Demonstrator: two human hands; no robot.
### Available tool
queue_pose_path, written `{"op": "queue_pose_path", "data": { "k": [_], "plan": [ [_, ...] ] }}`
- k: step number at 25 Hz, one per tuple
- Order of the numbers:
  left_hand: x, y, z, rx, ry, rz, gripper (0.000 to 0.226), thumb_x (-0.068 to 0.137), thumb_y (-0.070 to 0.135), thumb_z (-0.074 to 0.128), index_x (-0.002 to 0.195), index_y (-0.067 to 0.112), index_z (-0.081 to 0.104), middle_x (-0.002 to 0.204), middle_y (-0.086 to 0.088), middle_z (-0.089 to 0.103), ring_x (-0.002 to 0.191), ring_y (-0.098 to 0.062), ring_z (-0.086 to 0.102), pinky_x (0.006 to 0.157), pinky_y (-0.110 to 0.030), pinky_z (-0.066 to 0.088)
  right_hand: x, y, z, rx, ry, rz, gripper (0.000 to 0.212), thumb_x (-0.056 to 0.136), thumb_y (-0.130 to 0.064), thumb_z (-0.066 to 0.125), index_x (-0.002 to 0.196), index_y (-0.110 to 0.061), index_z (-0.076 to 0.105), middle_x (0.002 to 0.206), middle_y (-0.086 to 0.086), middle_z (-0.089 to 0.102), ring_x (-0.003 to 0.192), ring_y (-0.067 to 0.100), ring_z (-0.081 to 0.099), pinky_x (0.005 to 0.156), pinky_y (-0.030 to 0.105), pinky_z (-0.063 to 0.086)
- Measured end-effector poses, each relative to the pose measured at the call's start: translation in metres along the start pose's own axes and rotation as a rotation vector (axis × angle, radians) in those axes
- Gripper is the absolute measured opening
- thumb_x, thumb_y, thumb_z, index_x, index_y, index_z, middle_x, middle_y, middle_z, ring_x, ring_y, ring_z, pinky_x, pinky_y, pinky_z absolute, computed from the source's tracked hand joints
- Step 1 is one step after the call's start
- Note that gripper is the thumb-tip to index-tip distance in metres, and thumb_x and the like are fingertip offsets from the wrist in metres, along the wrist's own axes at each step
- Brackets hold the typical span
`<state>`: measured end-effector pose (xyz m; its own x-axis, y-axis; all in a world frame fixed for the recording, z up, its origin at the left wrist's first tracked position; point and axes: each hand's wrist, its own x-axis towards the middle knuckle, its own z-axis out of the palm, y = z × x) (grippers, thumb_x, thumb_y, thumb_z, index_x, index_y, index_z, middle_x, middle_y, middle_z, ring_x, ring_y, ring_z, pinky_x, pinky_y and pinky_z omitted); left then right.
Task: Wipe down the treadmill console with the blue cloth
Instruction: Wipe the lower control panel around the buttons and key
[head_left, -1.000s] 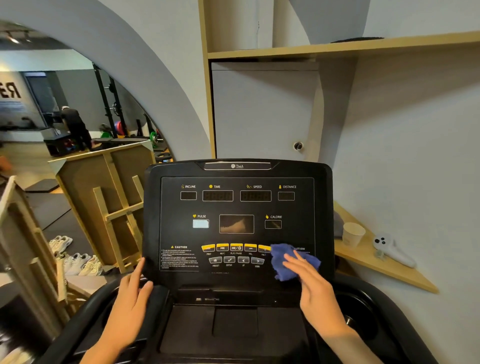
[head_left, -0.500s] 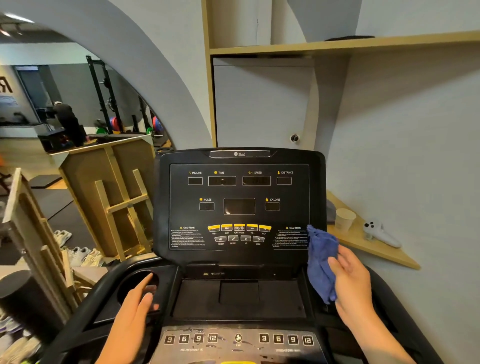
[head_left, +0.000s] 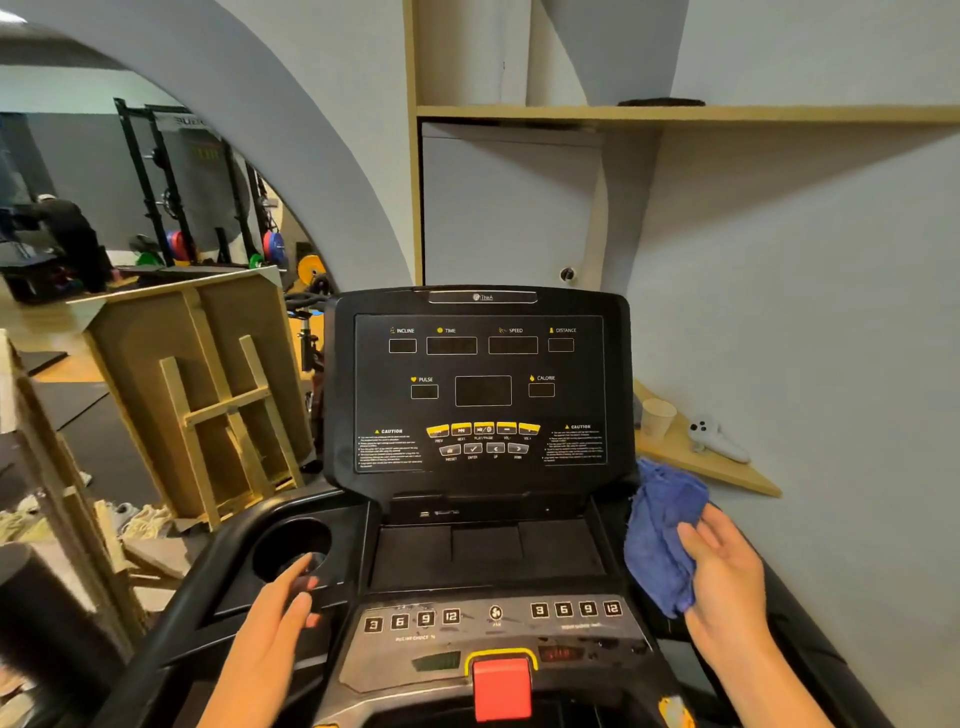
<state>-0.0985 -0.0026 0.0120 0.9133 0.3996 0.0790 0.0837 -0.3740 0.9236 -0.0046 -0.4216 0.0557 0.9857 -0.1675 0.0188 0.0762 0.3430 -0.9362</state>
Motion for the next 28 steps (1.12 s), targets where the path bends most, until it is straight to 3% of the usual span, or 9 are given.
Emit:
{"op": "queue_pose_path", "data": {
  "k": [1,3,6,9,12,15,20,25,28],
  "plan": [
    [-0.002,0.000,0.000,0.008,-0.011,0.000,0.040,0.098,0.016,0.046,0.137,0.025,0.045,0.129,-0.011,0.056,0.111,-0.026,0.058,0.090,-0.034,0.044,-0.006,0.001,0.001,-0.060,0.121,-0.072,0.010,0.091,-0.019,0.064,0.099,-0.019,0.070,0.093,0.011,0.072,0.070,0.012,0.073,0.059,0.021,0.059],
    [-0.005,0.001,-0.001,0.017,-0.029,-0.009,0.043,0.098,0.017,0.045,0.141,0.022,0.044,0.132,-0.009,0.054,0.113,-0.025,0.057,0.092,-0.036,0.044,-0.022,-0.001,0.006,-0.040,0.125,-0.076,0.010,0.093,-0.014,0.060,0.100,-0.014,0.066,0.088,0.010,0.071,0.063,0.007,0.071,0.053,0.017,0.056],
    [-0.010,0.000,0.001,0.051,-0.052,-0.027,0.044,0.098,0.021,0.045,0.142,0.024,0.043,0.131,-0.007,0.055,0.103,-0.021,0.060,0.093,-0.039,0.044,-0.031,0.000,0.005,-0.059,0.161,-0.006,0.020,0.104,-0.005,0.047,0.100,-0.012,0.065,0.095,0.032,0.065,0.062,0.011,0.072,0.051,0.018,0.057],
    [-0.018,-0.003,0.003,0.057,-0.067,-0.022,0.043,0.098,0.028,0.045,0.141,0.033,0.044,0.129,0.000,0.057,0.103,-0.016,0.062,0.096,-0.037,0.045,-0.035,0.003,-0.002,-0.096,0.176,-0.038,0.023,0.102,-0.005,0.051,0.107,-0.019,0.068,0.113,0.019,0.069,0.092,0.025,0.071,0.061,0.018,0.059],
    [-0.030,-0.012,0.007,0.084,-0.075,-0.038,0.041,0.098,0.030,0.046,0.138,0.039,0.043,0.130,0.003,0.056,0.106,-0.015,0.062,0.099,-0.042,0.046,-0.042,0.006,-0.015,-0.096,0.153,-0.007,0.026,0.102,-0.007,0.052,0.122,-0.014,0.066,0.120,0.011,0.070,0.107,0.026,0.069,0.076,0.022,0.060],
    [-0.043,-0.016,0.017,0.161,-0.056,-0.001,0.042,0.098,0.025,0.047,0.139,0.034,0.043,0.128,0.003,0.055,0.115,-0.014,0.054,0.100,-0.037,0.041,-0.049,0.007,-0.034,-0.088,0.147,0.030,0.027,0.103,-0.008,0.050,0.124,-0.015,0.065,0.116,0.003,0.073,0.105,0.019,0.071,0.083,0.026,0.059],
    [-0.060,-0.012,0.029,0.302,-0.015,0.060,0.045,0.097,0.019,0.048,0.141,0.025,0.043,0.131,-0.004,0.051,0.108,-0.011,0.050,0.093,-0.030,0.037,-0.056,0.006,-0.054,-0.091,0.174,0.110,0.027,0.105,-0.009,0.047,0.106,-0.025,0.069,0.105,-0.004,0.075,0.096,0.013,0.074,0.074,0.023,0.060],
    [-0.069,-0.016,0.029,0.364,-0.022,0.078,0.047,0.096,0.022,0.050,0.139,0.035,0.037,0.137,-0.006,0.048,0.117,-0.021,0.051,0.094,-0.038,0.042,-0.060,0.008,-0.069,-0.184,0.184,0.094,0.022,0.104,-0.017,0.051,0.120,-0.025,0.064,0.121,0.001,0.069,0.106,0.018,0.070,0.087,0.031,0.059],
    [-0.071,-0.020,0.027,0.374,-0.022,0.106,0.048,0.095,0.022,0.052,0.131,0.047,0.033,0.135,-0.006,0.050,0.114,-0.019,0.052,0.093,-0.038,0.043,-0.063,0.008,-0.077,-0.211,0.206,0.064,0.021,0.104,-0.016,0.052,0.117,-0.027,0.064,0.117,0.000,0.070,0.104,0.018,0.070,0.080,0.025,0.060]
  ]
}}
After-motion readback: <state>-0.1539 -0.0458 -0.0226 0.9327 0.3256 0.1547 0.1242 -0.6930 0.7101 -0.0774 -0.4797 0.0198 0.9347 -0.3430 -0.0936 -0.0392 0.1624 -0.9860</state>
